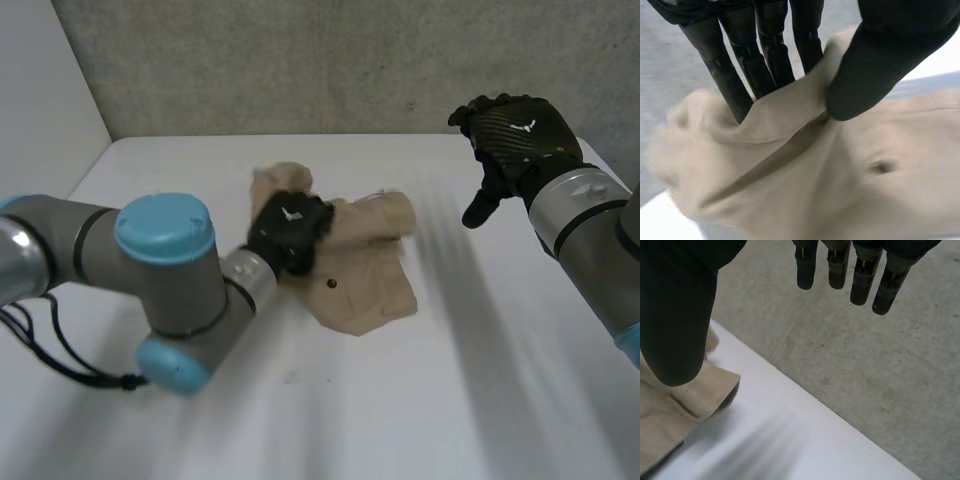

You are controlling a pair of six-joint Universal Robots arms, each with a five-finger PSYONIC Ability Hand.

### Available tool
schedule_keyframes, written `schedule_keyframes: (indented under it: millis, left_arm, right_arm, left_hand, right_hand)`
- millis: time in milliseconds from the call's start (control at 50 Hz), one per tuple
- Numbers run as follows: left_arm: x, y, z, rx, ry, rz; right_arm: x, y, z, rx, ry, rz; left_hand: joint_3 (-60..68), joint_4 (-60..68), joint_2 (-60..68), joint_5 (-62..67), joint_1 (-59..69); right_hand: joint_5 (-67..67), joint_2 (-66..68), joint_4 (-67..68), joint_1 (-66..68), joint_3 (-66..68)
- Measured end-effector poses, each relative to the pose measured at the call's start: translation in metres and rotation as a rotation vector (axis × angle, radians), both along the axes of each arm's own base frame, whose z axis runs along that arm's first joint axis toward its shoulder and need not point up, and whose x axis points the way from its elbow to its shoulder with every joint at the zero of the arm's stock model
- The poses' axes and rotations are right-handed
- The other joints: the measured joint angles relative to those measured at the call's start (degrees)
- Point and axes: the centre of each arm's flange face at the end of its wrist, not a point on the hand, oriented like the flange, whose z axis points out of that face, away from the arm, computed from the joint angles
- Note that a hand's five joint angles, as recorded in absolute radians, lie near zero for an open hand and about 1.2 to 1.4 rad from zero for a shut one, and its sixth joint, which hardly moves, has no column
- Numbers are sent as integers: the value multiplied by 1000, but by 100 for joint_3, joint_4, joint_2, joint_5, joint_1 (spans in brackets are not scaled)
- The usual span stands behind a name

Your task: Fold the shorts.

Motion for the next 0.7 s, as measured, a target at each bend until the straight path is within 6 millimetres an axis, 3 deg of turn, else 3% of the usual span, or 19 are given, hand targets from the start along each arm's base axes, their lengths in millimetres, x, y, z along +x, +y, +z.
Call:
schedule_keyframes:
  millis: [20,60,120,220,320,480,580,620,680,700]
  left_arm:
    - [-1,22,6,25,-18,-36]
    - [0,46,11,49,-37,-74]
    - [3,81,17,77,-66,-135]
    - [9,107,20,90,-87,-173]
    - [16,102,21,93,-91,-147]
    - [40,82,39,87,-68,-57]
    - [52,75,55,62,-43,-15]
    - [64,62,68,32,-18,35]
    - [68,58,72,23,-11,50]
    - [76,42,80,0,7,90]
  right_arm:
    - [0,1,0,-5,39,11]
    - [-1,2,-1,-9,90,27]
    - [-1,7,-5,-3,180,70]
    - [2,16,-13,33,239,150]
    - [4,22,-28,124,198,194]
    - [5,22,-59,268,95,188]
    - [8,15,-60,248,70,183]
    - [12,5,-57,223,58,182]
    - [14,2,-57,219,56,182]
    - [16,-1,-57,215,53,183]
  left_hand:
    - [-142,-142,-149,-129,-33]
    - [-591,-599,-624,-566,-437]
    - [-2145,-2146,-2174,-2107,-2247]
    - [-3175,-3258,-3261,-3270,-3207]
    - [-4470,-4528,-4476,-4550,-4400]
    - [-4765,-4845,-4820,-4830,-4664]
    - [-4765,-4851,-4831,-4830,-4679]
    - [-4765,-4851,-4831,-4830,-4679]
    - [-4765,-4851,-4831,-4830,-4679]
    - [-4765,-4851,-4831,-4830,-4679]
  right_hand:
    - [0,0,0,0,0]
    - [2,5,3,3,6]
    - [100,102,65,76,179]
    - [201,227,168,145,326]
    - [201,227,168,145,325]
    - [201,226,168,145,325]
    - [200,227,168,145,326]
    - [200,227,168,145,326]
    - [199,226,168,145,325]
    - [199,226,168,145,325]
